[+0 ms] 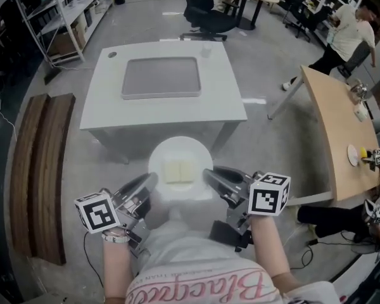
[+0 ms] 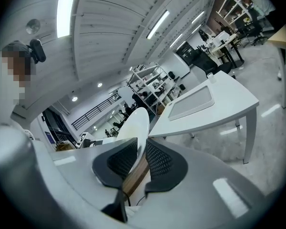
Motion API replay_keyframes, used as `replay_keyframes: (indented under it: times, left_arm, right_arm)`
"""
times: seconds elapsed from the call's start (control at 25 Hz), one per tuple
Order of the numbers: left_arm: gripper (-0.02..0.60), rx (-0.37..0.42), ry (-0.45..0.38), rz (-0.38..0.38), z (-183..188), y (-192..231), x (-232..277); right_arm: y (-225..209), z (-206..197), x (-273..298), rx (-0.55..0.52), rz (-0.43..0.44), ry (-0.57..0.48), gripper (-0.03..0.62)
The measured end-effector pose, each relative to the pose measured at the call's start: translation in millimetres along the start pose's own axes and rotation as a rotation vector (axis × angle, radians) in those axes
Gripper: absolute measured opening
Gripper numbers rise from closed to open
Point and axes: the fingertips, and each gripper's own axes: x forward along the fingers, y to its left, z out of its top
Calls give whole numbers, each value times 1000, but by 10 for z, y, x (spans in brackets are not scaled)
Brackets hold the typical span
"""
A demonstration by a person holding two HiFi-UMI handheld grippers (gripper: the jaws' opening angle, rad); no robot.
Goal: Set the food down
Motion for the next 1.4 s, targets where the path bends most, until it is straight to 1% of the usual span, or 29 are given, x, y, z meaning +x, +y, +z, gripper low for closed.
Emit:
replay_keyframes:
  times: [0.2,0.4,0.72,0.96,1.16,1.4]
  left_arm:
    - [20,11,9,-12,188,153,31]
    - [20,-2,27,-28,189,179,151]
    - [20,-1,35,-25,307,270,129]
    - [20,-7,26,-13,394,370,183]
    - [20,-8,18,-3,534,477,325]
    - [20,-5,12,10,902,660,543]
  right_arm:
    - [-50,70,171,0,-15,-20,52]
    - [-155,114,165,16,-22,-28,51]
    - [-168,148,300,30,-30,-41,48]
    - [-264,158,399,55,-26,-22,51]
    - [-419,321,515,46,-18,-16,52]
    - [-648,641,809,53,-22,-8,52]
